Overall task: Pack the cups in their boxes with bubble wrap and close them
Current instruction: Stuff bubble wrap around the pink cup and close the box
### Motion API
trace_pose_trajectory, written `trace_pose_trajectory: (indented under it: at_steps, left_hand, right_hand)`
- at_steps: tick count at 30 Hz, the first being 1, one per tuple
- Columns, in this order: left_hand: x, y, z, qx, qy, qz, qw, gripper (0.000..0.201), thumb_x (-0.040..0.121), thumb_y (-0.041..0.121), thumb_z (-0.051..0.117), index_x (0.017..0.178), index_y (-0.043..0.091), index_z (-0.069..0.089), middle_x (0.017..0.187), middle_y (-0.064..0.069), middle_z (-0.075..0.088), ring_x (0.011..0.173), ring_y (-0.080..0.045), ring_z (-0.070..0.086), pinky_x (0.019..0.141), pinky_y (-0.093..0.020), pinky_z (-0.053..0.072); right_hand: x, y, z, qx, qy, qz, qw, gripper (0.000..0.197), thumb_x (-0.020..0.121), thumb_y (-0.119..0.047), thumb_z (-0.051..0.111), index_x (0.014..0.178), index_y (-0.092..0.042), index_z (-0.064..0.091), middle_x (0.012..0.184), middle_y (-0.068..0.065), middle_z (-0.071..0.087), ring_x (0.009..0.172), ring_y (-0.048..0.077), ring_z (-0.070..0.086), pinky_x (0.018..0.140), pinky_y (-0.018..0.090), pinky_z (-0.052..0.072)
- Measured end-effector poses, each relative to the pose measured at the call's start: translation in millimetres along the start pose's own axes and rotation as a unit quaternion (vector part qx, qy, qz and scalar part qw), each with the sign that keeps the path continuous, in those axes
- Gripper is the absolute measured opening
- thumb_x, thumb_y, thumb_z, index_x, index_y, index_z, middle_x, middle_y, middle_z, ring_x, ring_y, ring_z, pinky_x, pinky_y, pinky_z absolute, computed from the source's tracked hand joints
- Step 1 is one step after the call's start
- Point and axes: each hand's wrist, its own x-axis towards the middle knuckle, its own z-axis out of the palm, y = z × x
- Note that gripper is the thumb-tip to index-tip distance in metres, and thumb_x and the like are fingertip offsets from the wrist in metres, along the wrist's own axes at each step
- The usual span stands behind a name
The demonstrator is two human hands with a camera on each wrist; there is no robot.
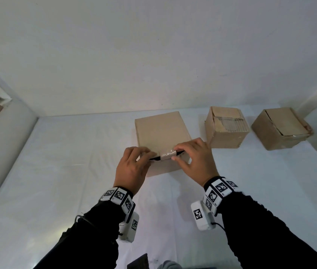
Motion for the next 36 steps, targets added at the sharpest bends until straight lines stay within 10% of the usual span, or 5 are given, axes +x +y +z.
trace_pose_trajectory:
  at_steps: [15,23,30,36]
  left_hand:
    - [1,-6,-1,-0.021,-0.018,-0.023,0.999,0.029,0.087,0.011,0.067,0.114,0.021,0.068,0.114,0.0,0.058,0.101,-0.024,0.049,0.076,-0.03,0.052]
    - [11,4,1,-0.054,-0.009,-0.084,0.995,0.045,0.075,0.058,0.071,0.098,0.021,0.068,0.113,0.0,0.057,0.106,-0.022,0.046,0.087,-0.025,0.042]
    - [28,6,9,-0.032,0.012,-0.111,0.993,0.024,0.075,0.036,0.079,0.085,0.019,0.065,0.1,0.004,0.06,0.098,-0.025,0.046,0.067,-0.032,0.049]
    - [30,-19,1,-0.024,-0.045,-0.037,0.998,0.031,0.08,0.047,0.07,0.099,0.022,0.066,0.108,0.008,0.058,0.102,-0.021,0.048,0.062,-0.03,0.052]
  right_hand:
    - [-18,2,17,-0.009,0.028,0.004,1.0,0.009,0.085,-0.023,0.072,0.093,-0.023,0.071,0.085,-0.015,0.068,0.083,0.015,0.055,0.072,0.037,0.039]
    - [-10,-8,17,-0.009,0.06,0.084,0.995,0.017,0.076,-0.033,0.077,0.09,-0.031,0.067,0.098,-0.014,0.059,0.095,0.017,0.05,0.077,0.04,0.04]
    - [7,2,16,0.032,0.04,0.121,0.991,0.034,0.071,-0.041,0.079,0.097,-0.024,0.065,0.11,-0.009,0.056,0.102,0.018,0.049,0.085,0.041,0.047]
    - [8,12,18,-0.006,-0.008,0.08,0.997,0.035,0.077,-0.043,0.075,0.104,-0.025,0.063,0.115,-0.008,0.05,0.104,0.02,0.042,0.082,0.034,0.048]
